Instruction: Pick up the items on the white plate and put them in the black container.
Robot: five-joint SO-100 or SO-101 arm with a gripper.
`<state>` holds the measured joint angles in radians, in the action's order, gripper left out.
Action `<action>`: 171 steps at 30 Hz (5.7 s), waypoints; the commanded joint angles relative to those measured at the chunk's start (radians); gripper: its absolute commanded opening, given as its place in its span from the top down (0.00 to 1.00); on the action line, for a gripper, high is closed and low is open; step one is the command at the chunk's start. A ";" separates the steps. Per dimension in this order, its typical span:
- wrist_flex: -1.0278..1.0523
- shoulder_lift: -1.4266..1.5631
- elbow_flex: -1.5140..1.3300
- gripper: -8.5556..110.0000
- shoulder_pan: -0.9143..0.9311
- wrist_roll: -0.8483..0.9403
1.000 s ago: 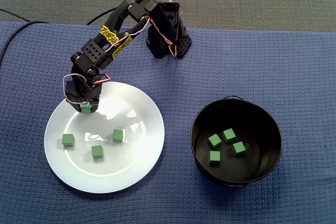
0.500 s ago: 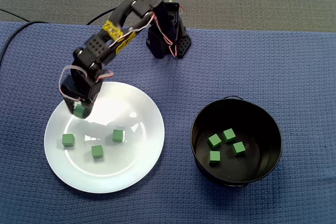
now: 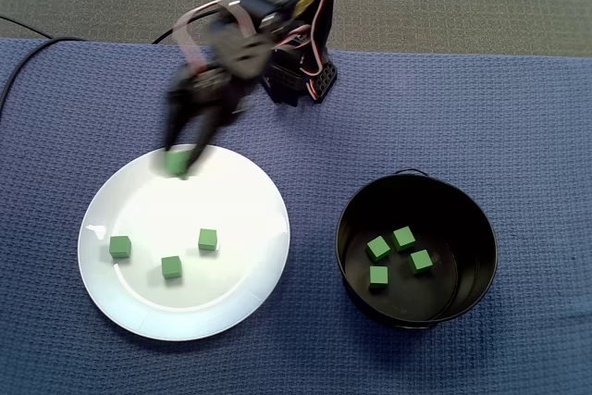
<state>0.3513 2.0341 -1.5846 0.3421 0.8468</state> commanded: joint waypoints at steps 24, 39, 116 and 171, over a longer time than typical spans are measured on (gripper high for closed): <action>-0.077 -0.074 -0.572 0.93 -0.733 0.500; -0.095 -0.109 -0.672 0.74 -0.698 0.290; 0.874 -1.172 0.588 0.63 0.172 0.804; 0.230 -0.046 0.410 0.93 -0.503 0.298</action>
<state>0.7087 1.8991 -1.0845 0.0522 1.0431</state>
